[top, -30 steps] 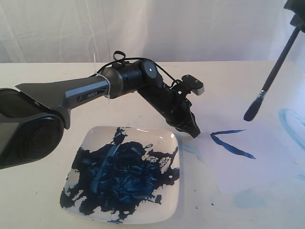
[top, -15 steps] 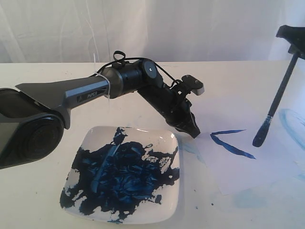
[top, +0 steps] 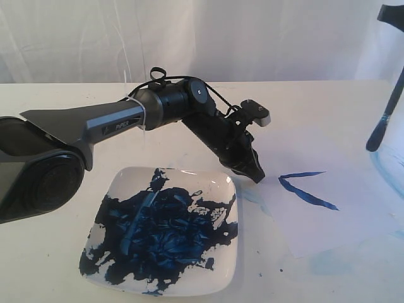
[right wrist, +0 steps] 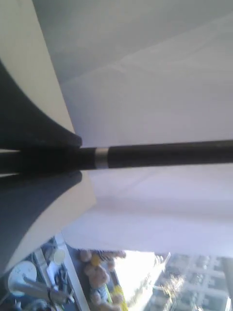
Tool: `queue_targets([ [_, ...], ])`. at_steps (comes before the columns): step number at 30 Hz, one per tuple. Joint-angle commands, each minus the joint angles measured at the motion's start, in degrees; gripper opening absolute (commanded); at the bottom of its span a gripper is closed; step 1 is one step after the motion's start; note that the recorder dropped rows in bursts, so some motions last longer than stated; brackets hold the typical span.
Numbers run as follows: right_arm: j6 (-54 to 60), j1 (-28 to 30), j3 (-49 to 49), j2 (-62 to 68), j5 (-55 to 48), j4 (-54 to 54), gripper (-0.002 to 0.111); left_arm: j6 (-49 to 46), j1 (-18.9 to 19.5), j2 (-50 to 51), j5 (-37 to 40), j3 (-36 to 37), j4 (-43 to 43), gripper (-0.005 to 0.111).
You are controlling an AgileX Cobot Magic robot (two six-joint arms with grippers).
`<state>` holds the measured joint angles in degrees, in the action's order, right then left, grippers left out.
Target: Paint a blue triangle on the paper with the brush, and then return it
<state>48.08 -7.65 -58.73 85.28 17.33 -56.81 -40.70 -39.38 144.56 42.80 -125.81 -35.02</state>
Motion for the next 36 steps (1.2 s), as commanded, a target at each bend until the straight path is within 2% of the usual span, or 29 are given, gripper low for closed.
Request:
queue_targets([
  [1, 15.0, -4.8, 0.1, -0.6, 13.9, -11.8, 0.000, 0.2, -0.1, 0.8, 4.1, 0.4, 2.3, 0.000],
  [4, 15.2, -7.2, 0.1, -0.6, 15.0, -13.7, 0.000, 0.2, -0.1, 0.8, 3.5, 0.4, 2.1, 0.000],
  [7, 15.6, -9.4, 0.4, -0.6, 17.2, -20.4, 0.000, 0.2, -0.1, 0.8, 3.5, 0.4, 2.1, 0.000],
  [13, 15.8, -15.4, 3.0, -0.6, 30.7, -27.3, 0.000, 0.2, -0.1, 0.8, 3.5, 0.4, 2.1, 0.000],
  [19, 16.4, -17.6, 5.5, -0.6, 20.0, -29.7, 0.000, 0.2, -0.1, 0.8, 3.8, 0.4, 2.1, 0.000],
  [27, 21.8, -17.6, 5.6, -0.6, 19.3, -25.8, 0.000, 0.2, -0.1, 0.8, 4.3, 0.4, 2.2, 0.000],
  [36, 23.7, -17.6, 5.6, 0.1, 15.6, -31.0, 0.000, 0.2, -0.1, 0.8, 4.3, 0.4, 2.2, 0.000],
])
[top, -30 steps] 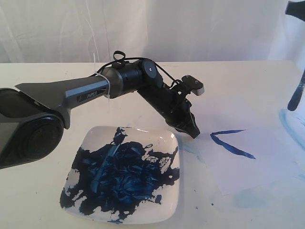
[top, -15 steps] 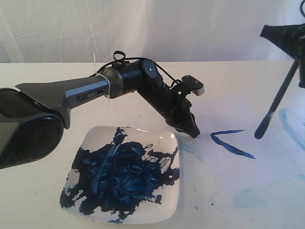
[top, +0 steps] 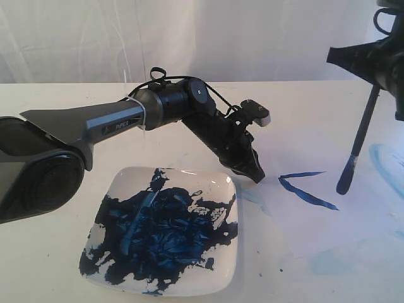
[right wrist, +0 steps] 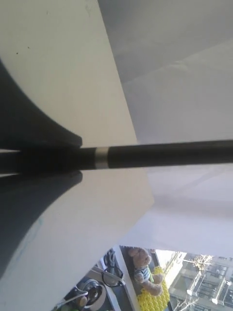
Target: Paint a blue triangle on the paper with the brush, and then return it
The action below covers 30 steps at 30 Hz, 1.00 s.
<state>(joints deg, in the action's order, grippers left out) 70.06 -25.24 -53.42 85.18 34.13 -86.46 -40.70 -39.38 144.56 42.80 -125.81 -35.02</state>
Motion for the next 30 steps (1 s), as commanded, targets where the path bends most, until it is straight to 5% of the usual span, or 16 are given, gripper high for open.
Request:
queue_targets([
  [1, 1.7, -0.1, 0.3, 0.8, -0.9, -1.4, 0.000, 0.2, -0.1, 0.8, 4.3, 0.4, 2.2, 0.000],
  [30, -2.2, 0.1, -0.8, 6.4, 2.1, 1.3, 0.000, 0.2, -0.1, 0.8, 4.2, 0.4, 2.0, 0.000],
])
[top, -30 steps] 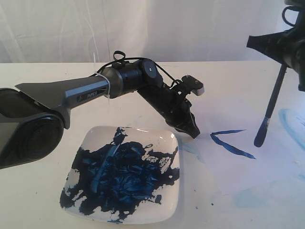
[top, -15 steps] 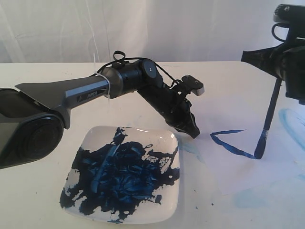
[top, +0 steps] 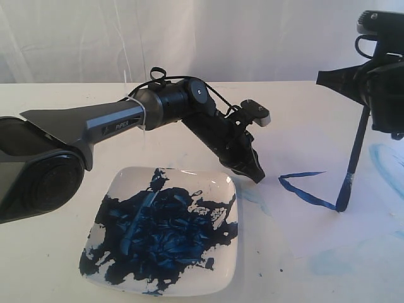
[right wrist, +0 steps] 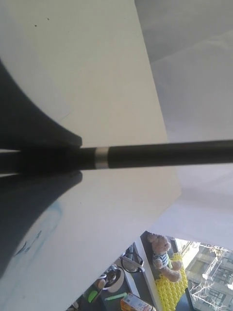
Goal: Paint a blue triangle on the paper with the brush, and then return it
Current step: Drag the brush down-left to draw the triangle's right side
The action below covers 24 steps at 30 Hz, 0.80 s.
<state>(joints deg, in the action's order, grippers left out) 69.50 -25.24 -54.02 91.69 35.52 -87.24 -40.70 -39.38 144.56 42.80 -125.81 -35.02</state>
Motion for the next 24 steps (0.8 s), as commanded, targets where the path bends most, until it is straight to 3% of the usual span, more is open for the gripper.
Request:
queue_targets([
  [1, -2.2, 0.1, -0.2, -0.1, 0.7, 2.3, 0.000, 0.2, -0.1, 0.8, 4.2, 0.4, 2.0, 0.000],
  [24, -2.7, 0.1, -0.2, -0.1, 0.7, 2.0, 0.000, 0.2, -0.1, 0.8, 4.3, 0.4, 2.0, 0.000],
])
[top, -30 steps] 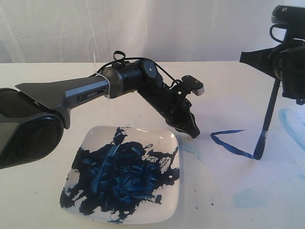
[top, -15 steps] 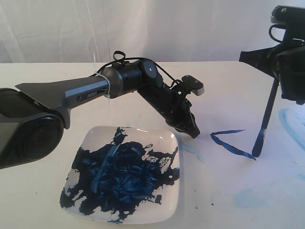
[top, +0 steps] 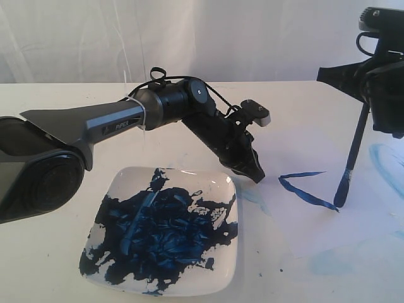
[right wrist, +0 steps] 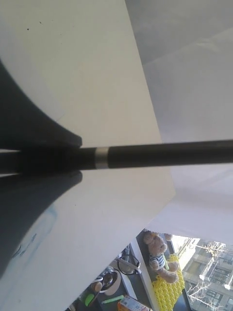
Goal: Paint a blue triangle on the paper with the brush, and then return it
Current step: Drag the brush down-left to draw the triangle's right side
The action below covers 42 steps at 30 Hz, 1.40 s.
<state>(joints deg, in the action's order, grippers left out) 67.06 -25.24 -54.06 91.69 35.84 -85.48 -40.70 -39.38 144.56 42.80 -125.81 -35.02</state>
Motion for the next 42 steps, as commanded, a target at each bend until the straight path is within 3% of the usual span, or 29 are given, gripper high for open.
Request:
queue_targets([
  [1, -0.3, 0.1, -0.2, -0.1, 0.5, 0.3, 0.000, 0.2, -0.1, 0.8, 4.3, 0.4, 2.0, 0.000],
  [42, -13.8, 0.1, -0.2, 5.6, 6.6, 10.8, 0.000, 0.2, -0.1, 0.8, 5.0, 0.4, 2.2, 0.000],
])
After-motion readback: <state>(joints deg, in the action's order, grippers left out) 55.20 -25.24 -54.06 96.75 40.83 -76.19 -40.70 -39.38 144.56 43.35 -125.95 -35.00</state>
